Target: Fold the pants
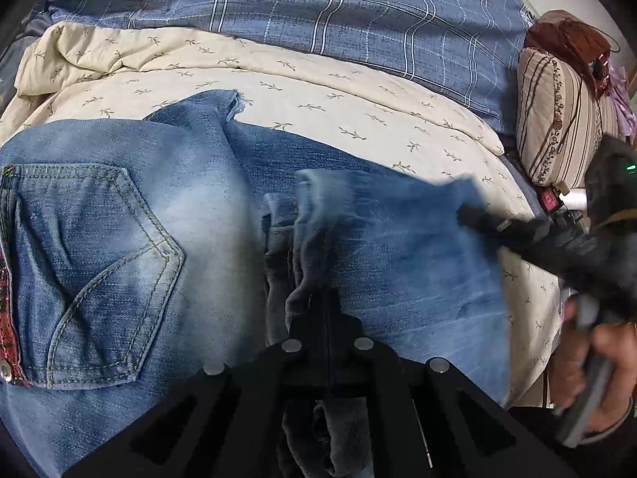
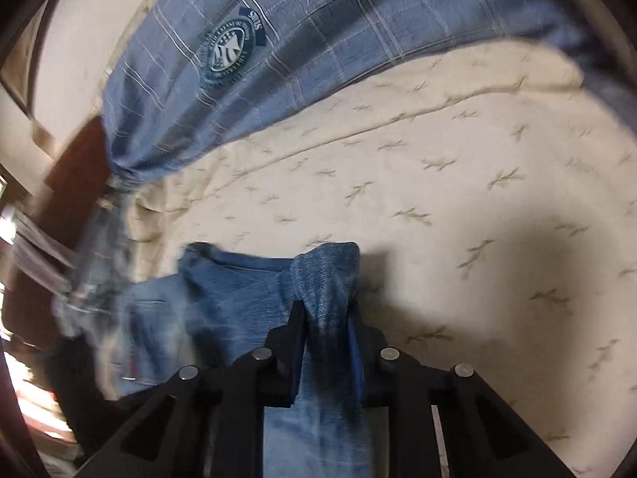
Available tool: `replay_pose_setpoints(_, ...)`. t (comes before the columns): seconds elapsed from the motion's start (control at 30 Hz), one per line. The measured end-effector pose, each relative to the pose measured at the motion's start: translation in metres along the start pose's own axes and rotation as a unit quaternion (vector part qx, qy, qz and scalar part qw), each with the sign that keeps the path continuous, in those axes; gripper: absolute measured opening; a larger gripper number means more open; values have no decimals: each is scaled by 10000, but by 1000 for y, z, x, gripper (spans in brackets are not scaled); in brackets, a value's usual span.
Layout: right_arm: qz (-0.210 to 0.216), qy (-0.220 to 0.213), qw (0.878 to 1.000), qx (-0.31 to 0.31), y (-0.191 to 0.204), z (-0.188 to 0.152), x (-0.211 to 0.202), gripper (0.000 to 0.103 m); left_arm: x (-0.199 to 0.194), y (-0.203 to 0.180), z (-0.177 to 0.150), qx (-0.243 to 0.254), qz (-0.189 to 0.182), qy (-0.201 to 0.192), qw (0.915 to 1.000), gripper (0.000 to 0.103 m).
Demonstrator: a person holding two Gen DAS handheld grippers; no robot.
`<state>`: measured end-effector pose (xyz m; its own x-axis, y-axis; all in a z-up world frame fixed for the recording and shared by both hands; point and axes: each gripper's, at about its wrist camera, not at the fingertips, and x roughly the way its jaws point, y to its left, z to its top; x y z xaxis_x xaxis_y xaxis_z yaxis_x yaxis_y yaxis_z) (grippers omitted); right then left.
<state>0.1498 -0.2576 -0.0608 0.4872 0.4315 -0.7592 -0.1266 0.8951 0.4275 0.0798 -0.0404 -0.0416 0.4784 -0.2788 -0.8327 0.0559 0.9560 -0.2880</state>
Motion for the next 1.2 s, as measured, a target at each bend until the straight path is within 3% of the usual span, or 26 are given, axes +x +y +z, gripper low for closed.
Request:
replay_pose_setpoints(0.03,-251,172,9994,-140,0,-3,10,20,0,-2,-1,56,58,-14,10000,2)
replay_pose_setpoints(0.1,-55,116,9998,167,-9,-1,8,25,0,-6,-1,140,140,-56,9998,2)
replay_pose_setpoints(0.23,260,-303,9983,423,-20,-9,-33,63,1,-6,0,100,134,-23,9999,2)
replay_pose_setpoints(0.37,901,-35,9933,720,-23,-44,-55,63,3,-8,2,130,196,-39,9997,2)
replay_pose_setpoints(0.5,821,315,9941,641,-21,-75,-40,62,6,-10,5,75,175,-34,9998,2)
replay_pose_setpoints(0.53,843,451,9933,652,-22,-79,-32,51,6,-10,5,68,173,-34,9998,2)
replay_pose_setpoints(0.57,853,527,9931,608,-20,-84,-27,25,6,-9,5,60,169,-37,9998,2)
replay_pose_setpoints(0.6,534,504,9967,337,-13,-87,-26,22,6,-9,5,66,171,-38,9998,2)
replay_pose_setpoints(0.67,305,443,9985,119,-9,-92,-29,17,6,-9,4,56,178,-42,9998,2)
replay_pose_setpoints(0.77,-98,464,9988,-75,-8,-94,-26,17,6,-10,3,62,181,-58,9998,2)
replay_pose_setpoints(0.97,-289,563,9980,-76,-4,-89,-35,21,8,-13,3,90,201,-84,9997,2)
replay_pose_setpoints(1.03,-295,418,9987,-86,2,-78,-44,21,8,-12,3,81,174,-93,9998,2)
replay_pose_setpoints(1.1,-127,87,9998,88,2,-63,-57,21,8,-12,3,70,160,-97,9998,2)
replay_pose_setpoints(1.2,676,-46,9969,402,-2,-43,-56,21,8,-13,3,114,184,-120,9997,2)
